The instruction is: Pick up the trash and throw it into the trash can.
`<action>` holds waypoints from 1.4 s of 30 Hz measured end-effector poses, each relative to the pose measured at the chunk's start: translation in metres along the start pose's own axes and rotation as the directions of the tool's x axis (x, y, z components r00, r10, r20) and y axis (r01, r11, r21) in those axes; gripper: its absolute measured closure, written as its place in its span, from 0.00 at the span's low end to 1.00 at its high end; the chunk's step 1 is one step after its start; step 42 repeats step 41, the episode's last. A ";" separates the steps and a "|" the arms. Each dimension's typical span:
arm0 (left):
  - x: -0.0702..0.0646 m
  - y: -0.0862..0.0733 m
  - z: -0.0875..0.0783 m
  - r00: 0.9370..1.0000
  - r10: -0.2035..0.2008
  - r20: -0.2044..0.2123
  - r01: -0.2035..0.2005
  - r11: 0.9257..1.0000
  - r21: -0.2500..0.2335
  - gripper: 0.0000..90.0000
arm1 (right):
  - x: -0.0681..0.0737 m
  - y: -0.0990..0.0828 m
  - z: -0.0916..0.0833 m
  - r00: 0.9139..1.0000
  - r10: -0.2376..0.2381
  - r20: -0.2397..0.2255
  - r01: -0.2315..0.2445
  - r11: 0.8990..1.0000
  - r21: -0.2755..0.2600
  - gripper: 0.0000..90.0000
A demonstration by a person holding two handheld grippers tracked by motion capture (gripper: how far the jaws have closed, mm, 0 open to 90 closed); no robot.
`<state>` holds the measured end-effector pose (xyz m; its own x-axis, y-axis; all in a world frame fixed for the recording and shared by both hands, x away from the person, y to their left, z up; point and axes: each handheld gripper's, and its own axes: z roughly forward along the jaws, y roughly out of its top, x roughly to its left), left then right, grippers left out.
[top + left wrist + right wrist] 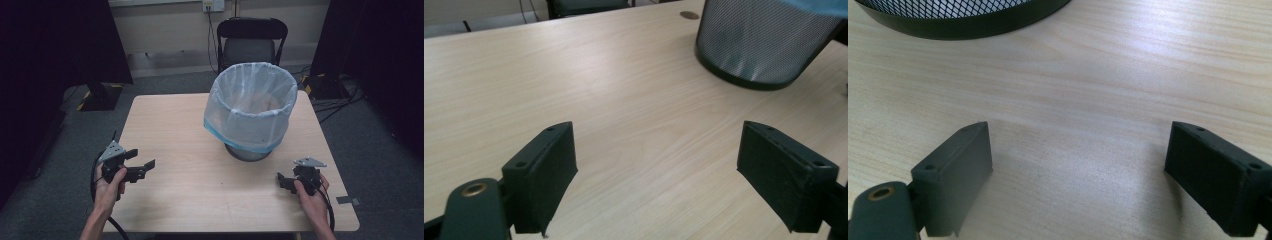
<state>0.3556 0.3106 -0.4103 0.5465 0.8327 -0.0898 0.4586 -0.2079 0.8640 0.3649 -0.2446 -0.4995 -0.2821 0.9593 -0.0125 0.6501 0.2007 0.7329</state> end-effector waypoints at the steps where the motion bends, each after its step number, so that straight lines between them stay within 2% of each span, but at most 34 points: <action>1: 0.001 -0.004 0.001 1.000 -0.002 -0.005 0.002 1.000 0.007 0.18 | 0.000 0.000 0.000 1.000 0.000 0.000 0.000 1.000 0.000 0.12; 4: 0.003 -0.017 0.004 1.000 0.002 -0.017 -0.001 0.999 0.040 0.18 | 0.000 0.000 0.000 1.000 0.000 0.000 0.000 1.000 0.000 0.12; 6: 0.005 -0.032 0.010 0.999 -0.012 -0.037 0.015 0.997 0.071 0.18 | 0.000 0.000 0.000 1.000 0.000 0.000 0.000 1.000 0.000 0.12; 7: 0.005 -0.032 0.010 0.999 -0.012 -0.037 0.015 0.997 0.071 0.18 | 0.000 0.000 0.000 1.000 0.000 0.000 0.000 1.000 0.000 0.12; 13: 0.007 -0.056 0.020 0.998 -0.034 -0.044 0.039 0.991 0.129 0.18 | 0.000 0.000 0.000 1.000 0.000 0.000 0.000 1.000 0.000 0.12; 19: 0.006 -0.072 0.030 0.995 -0.083 -0.057 0.091 0.981 0.174 0.20 | 0.000 0.000 0.000 1.000 0.001 0.000 -0.001 1.000 0.000 0.12; 21: 0.005 -0.075 0.032 0.995 -0.073 -0.064 0.083 0.979 0.186 0.20 | 0.000 0.000 0.000 1.000 0.001 0.000 -0.001 1.000 -0.001 0.12; 23: 0.005 -0.077 0.033 0.995 -0.082 -0.062 0.092 0.979 0.184 0.20 | 0.000 0.000 0.000 1.000 0.001 0.000 -0.001 1.000 0.000 0.12; 27: 0.004 -0.080 0.036 0.996 -0.051 -0.079 0.066 0.978 0.197 0.19 | 0.000 0.000 0.000 1.000 0.001 0.000 -0.001 1.000 -0.001 0.12; 29: 0.002 -0.080 0.037 0.995 -0.051 -0.081 0.066 0.979 0.194 0.18 | 0.000 0.000 0.000 1.000 0.001 0.000 -0.001 1.000 -0.001 0.12; 31: 0.000 -0.082 0.038 0.995 -0.020 -0.099 0.039 0.981 0.191 0.17 | 0.000 0.000 0.000 1.000 0.001 0.000 -0.001 1.000 -0.001 0.12; 34: -0.005 -0.081 0.041 0.993 0.028 -0.118 -0.002 0.977 0.214 0.16 | 0.000 0.000 0.000 1.000 0.000 0.000 0.000 1.000 0.000 0.12; 42: -0.005 -0.081 0.041 0.992 0.032 -0.123 -0.005 0.976 0.217 0.15 | 0.000 0.000 0.000 1.000 0.000 0.000 0.000 1.000 0.000 0.12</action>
